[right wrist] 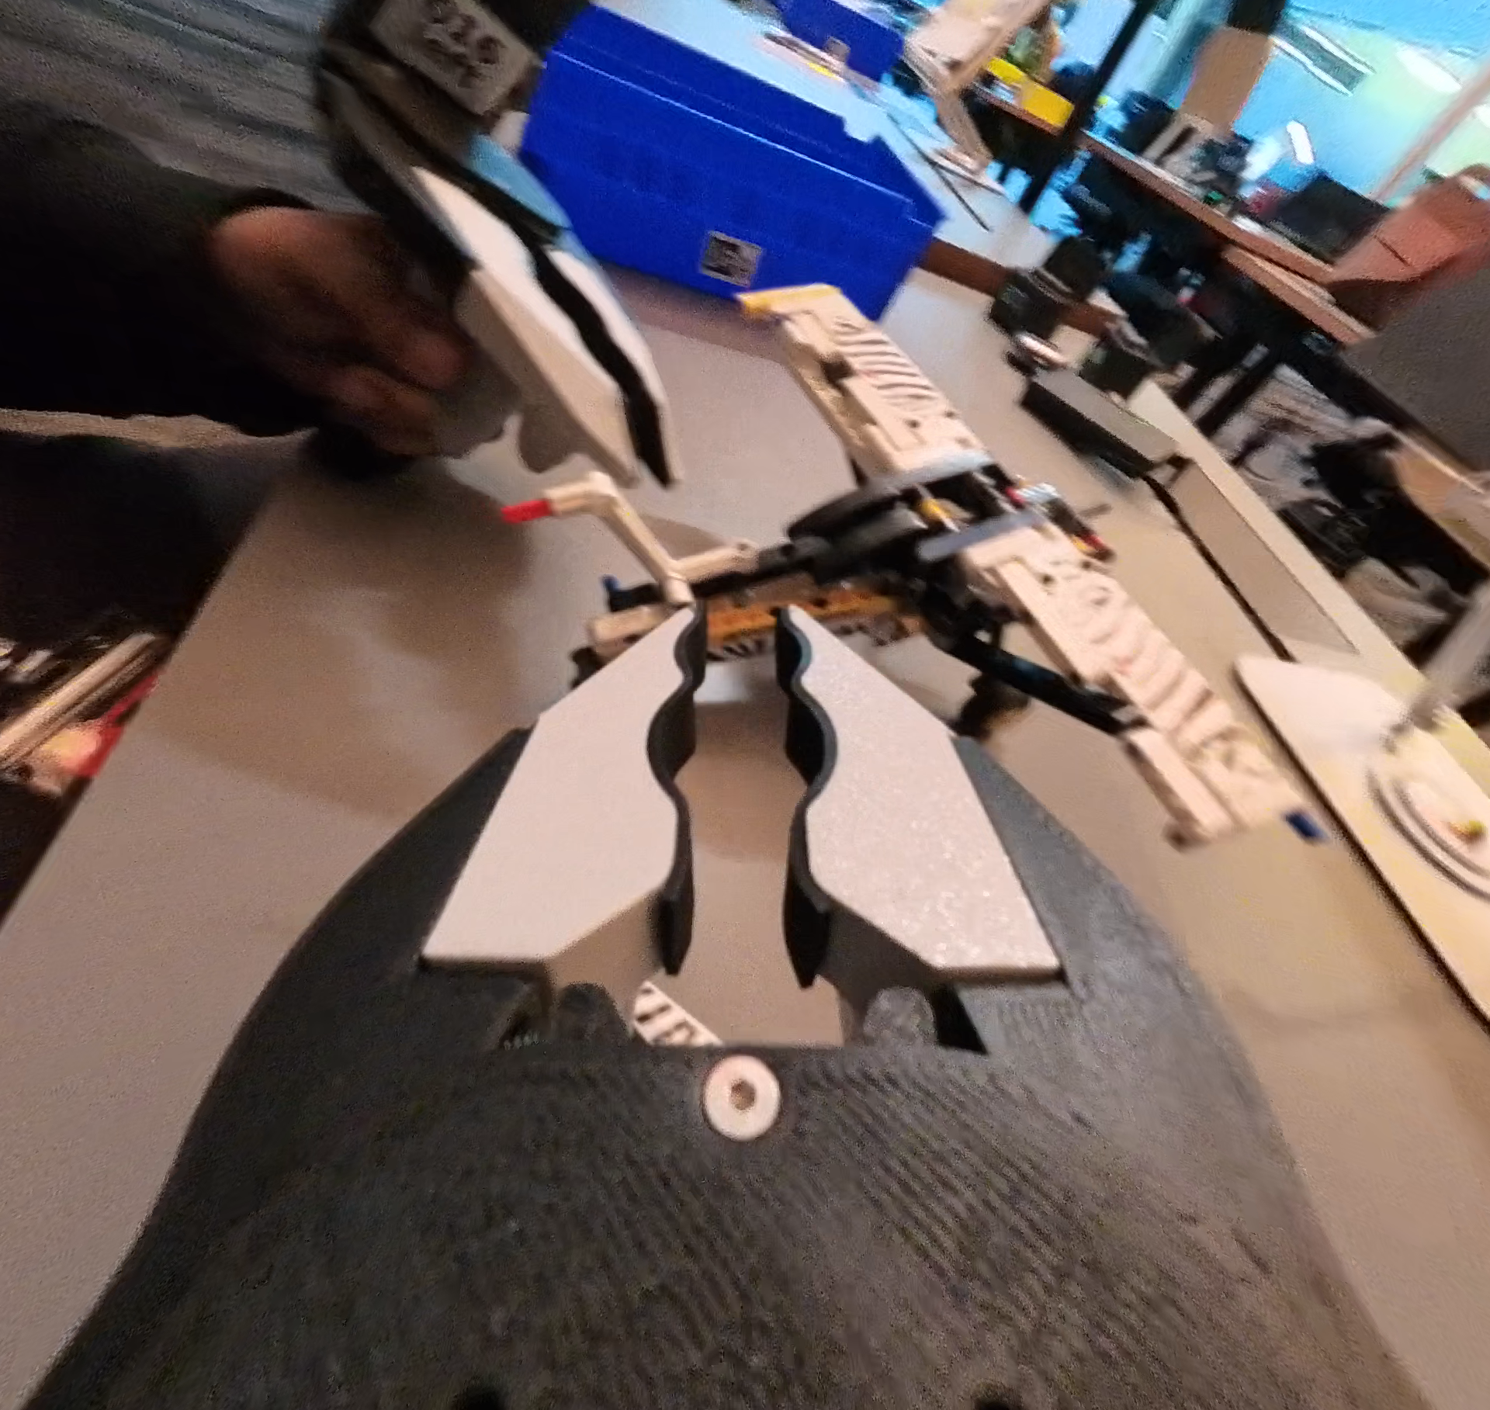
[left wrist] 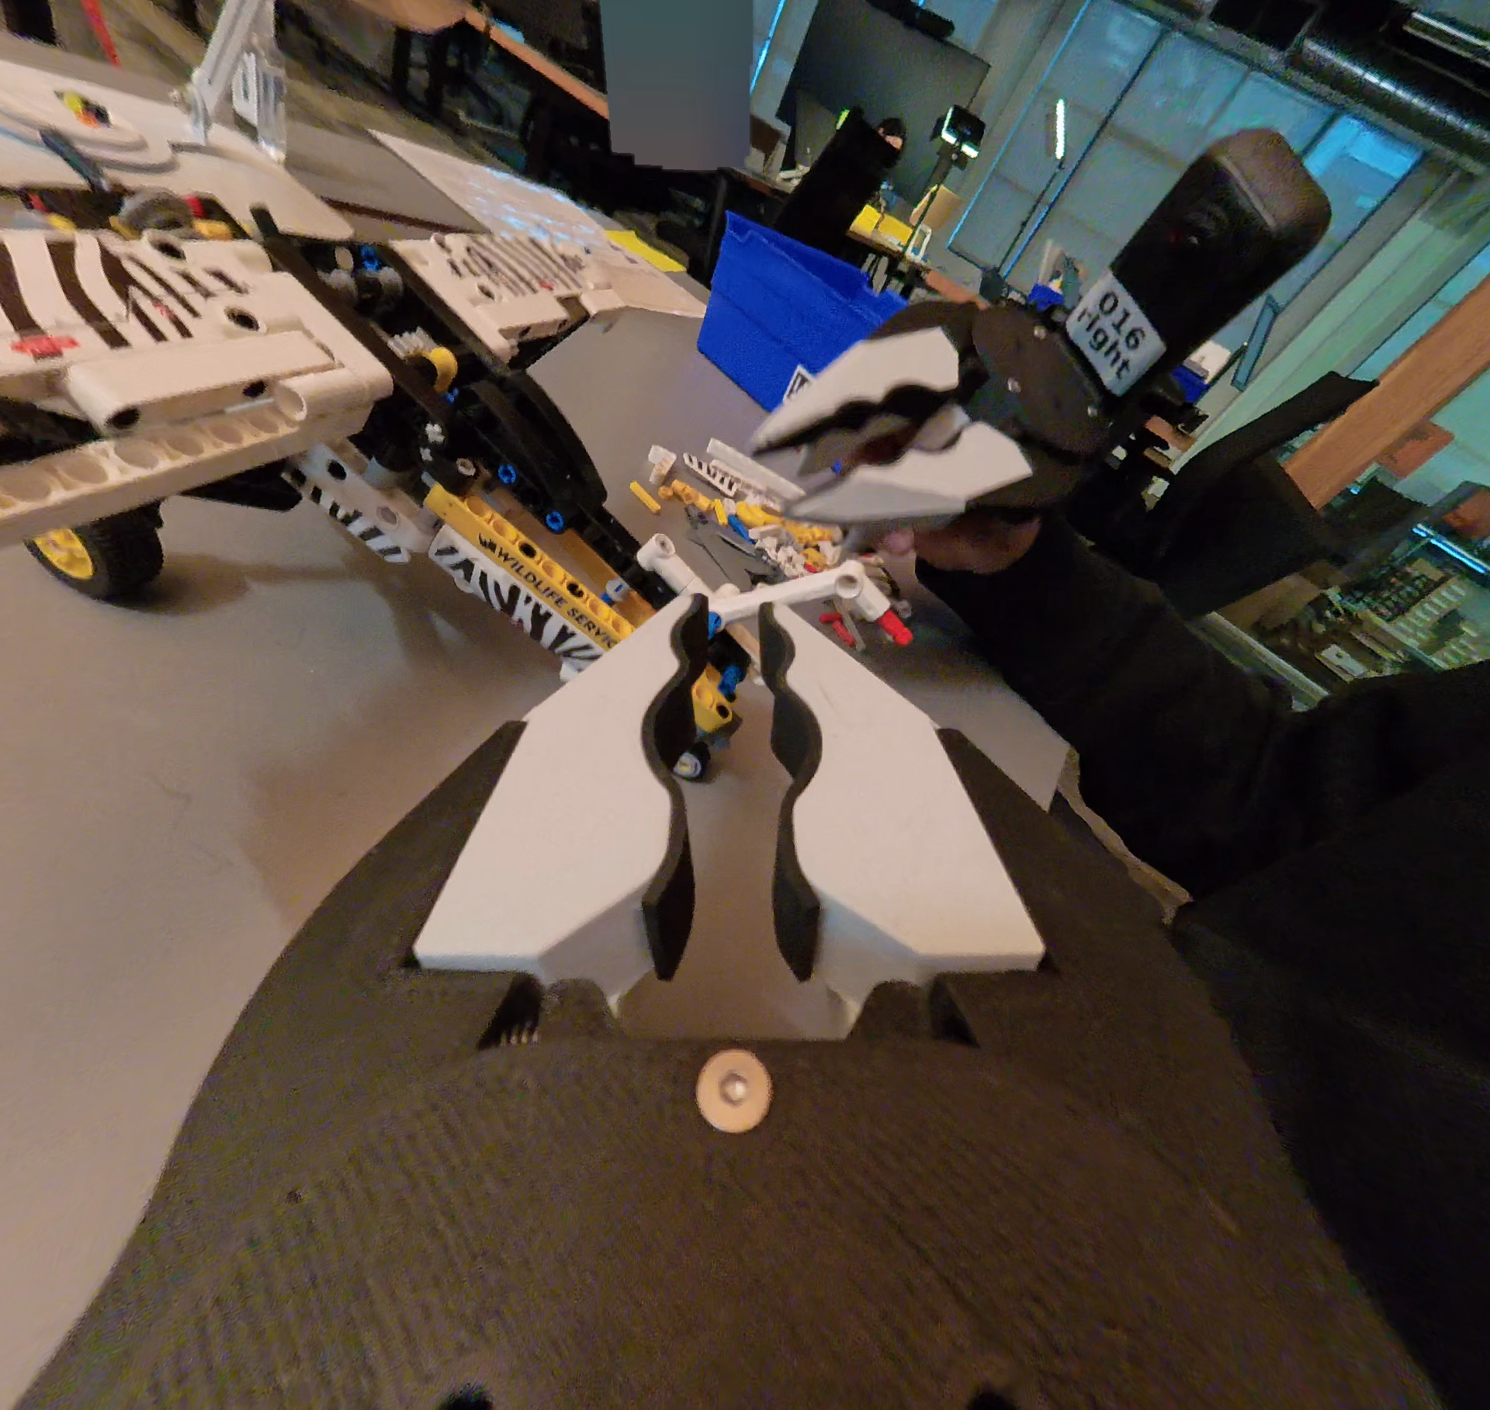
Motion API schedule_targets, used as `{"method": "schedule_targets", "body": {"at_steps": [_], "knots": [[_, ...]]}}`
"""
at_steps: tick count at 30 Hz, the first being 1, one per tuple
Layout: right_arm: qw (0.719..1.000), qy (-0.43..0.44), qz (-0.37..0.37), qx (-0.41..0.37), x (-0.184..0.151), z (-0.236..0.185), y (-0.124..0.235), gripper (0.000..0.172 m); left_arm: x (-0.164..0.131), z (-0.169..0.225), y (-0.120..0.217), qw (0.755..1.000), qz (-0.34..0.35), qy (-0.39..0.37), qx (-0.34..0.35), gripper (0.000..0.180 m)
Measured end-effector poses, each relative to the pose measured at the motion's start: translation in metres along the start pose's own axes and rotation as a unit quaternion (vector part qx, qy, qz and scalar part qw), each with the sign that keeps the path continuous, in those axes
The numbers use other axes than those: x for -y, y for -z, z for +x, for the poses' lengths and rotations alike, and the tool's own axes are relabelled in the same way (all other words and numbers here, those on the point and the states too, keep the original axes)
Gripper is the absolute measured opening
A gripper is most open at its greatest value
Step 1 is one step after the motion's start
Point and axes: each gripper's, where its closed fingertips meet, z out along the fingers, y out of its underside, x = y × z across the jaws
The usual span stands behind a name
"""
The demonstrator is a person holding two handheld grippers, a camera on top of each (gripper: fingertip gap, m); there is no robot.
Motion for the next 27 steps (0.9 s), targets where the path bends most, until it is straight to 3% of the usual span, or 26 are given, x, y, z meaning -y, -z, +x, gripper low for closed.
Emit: {"method": "schedule_targets", "body": {"at_steps": [5, 10, 12, 18, 27], "knots": [[0.997, -0.032, -0.021, 0.066, -0.013, -0.024, -0.019, 0.014, -0.003, 0.006, -0.007, 0.995, -0.027, -0.094, 0.012, 0.012], [0.995, -0.054, -0.01, 0.079, -0.011, -0.024, -0.023, 0.015, -0.013, -0.009, -0.012, 0.969, -0.085, -0.211, 0.092, 0.015], [0.996, -0.055, -0.011, 0.076, -0.011, -0.023, -0.024, 0.015, -0.018, -0.007, -0.015, 0.971, -0.101, -0.204, 0.078, 0.017], [0.996, -0.055, -0.016, 0.076, -0.012, -0.025, -0.03, 0.009, -0.018, 0.002, -0.017, 0.992, -0.092, -0.091, 0.009, 0.024], [0.995, -0.055, -0.014, 0.08, -0.011, -0.029, -0.028, 0.006, -0.019, 0.002, -0.016, 0.994, -0.093, -0.054, -0.009, 0.013]]}}
